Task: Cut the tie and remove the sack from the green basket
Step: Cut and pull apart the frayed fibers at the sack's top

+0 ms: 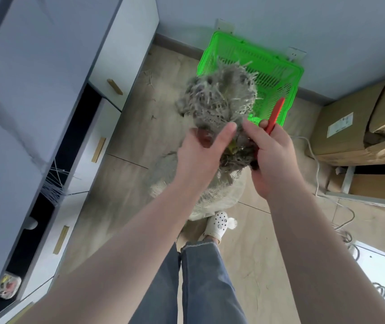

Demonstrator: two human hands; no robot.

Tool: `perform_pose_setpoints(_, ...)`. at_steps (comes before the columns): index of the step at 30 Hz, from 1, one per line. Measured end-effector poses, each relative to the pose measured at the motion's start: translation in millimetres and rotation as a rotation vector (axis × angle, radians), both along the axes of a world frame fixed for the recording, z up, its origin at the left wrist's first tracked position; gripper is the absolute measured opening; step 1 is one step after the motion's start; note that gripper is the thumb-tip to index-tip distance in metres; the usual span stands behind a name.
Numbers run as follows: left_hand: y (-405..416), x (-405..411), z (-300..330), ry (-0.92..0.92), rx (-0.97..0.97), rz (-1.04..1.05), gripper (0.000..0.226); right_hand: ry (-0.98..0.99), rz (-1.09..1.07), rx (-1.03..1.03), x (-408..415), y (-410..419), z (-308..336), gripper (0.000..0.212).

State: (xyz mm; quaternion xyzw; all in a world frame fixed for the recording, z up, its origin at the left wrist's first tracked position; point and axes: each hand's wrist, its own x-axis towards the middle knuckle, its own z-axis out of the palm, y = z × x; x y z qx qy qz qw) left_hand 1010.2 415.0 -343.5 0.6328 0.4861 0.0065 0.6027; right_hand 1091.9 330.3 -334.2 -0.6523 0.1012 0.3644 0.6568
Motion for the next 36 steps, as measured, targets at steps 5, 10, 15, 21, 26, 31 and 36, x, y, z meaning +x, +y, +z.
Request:
perform_pose_setpoints(5,0.0,9.3,-5.0,-0.168,0.081,0.128,0.033,-0.272,-0.036,-0.167,-6.2,6.3,-3.2,0.032)
perform_pose_setpoints(10,-5.0,10.2,-4.6,-0.236,0.168,0.210,0.038,-0.453,-0.232,-0.172,-16.1,11.9,-5.8,0.037)
perform_pose_setpoints(15,3.3,6.9,-3.4,-0.263,0.163,0.194,0.025,-0.421,-0.266,-0.128,-15.5,13.8,-5.8,0.037)
perform_pose_setpoints(21,18.1,-4.1,-2.6,-0.501,0.395,-0.202,0.057,-0.369,-0.210,-0.144,-5.7,12.9,-2.4,0.032)
perform_pose_setpoints(26,30.0,-1.8,-4.3,-0.146,0.449,-0.399,0.031,-0.420,-0.135,-0.184,-4.4,11.1,1.9,0.032)
perform_pose_setpoints(31,42.0,1.3,7.0,-0.024,0.337,-0.506,0.009,-0.406,-0.161,-0.189,4.9,4.6,4.1,0.037)
perform_pose_setpoints(36,46.6,-0.3,13.7,0.072,0.218,-0.614,0.047,-0.359,-0.158,-0.162,9.3,0.6,1.3,0.039)
